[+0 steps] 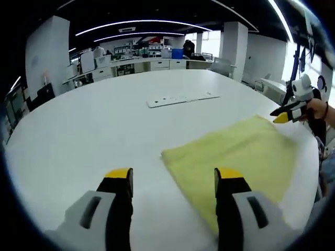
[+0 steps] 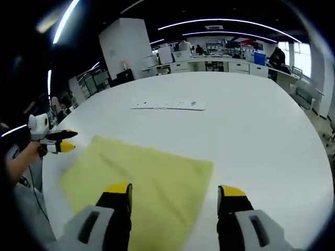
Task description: Fold the garment on the visible template until the final outline fits inside the template.
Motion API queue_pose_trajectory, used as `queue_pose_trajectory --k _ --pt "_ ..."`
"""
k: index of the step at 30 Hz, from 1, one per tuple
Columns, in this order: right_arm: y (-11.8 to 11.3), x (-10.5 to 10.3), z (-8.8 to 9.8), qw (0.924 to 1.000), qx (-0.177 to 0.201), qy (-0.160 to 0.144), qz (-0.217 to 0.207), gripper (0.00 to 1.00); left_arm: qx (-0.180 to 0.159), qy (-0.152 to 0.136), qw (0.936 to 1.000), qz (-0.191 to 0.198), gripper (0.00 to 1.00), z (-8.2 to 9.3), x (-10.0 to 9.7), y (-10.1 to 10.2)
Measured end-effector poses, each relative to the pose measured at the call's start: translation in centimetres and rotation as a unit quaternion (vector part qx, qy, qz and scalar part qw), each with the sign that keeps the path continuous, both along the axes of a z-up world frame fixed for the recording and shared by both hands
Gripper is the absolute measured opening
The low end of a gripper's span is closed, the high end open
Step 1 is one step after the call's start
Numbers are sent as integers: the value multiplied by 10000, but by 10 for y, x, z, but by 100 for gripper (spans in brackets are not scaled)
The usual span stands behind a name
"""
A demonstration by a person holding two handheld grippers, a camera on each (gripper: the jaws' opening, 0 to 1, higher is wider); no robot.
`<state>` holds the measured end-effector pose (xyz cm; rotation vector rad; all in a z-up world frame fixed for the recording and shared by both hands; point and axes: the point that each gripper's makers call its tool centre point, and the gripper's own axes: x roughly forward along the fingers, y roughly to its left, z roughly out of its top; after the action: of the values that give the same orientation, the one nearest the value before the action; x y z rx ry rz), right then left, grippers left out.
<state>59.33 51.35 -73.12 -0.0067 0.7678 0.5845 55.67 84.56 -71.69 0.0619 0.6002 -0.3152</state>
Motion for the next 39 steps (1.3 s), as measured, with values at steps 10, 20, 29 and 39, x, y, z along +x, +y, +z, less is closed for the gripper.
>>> queue_pose_trajectory --k 10,20,29,39 --pt "-2 -30 8 9995 43 79 316 74 -136 18 9991 -402 65 6 -37 -13" --pt "-7 -61 4 9986 35 218 483 77 -216 105 9978 -620 65 4 -69 -22" --pt "-14 -86 2 9981 92 309 525 76 -250 293 9962 -783 56 -6 -97 -26" --pt "-16 -114 -9 9966 131 493 654 70 -383 396 9950 -831 44 -13 -113 -31"
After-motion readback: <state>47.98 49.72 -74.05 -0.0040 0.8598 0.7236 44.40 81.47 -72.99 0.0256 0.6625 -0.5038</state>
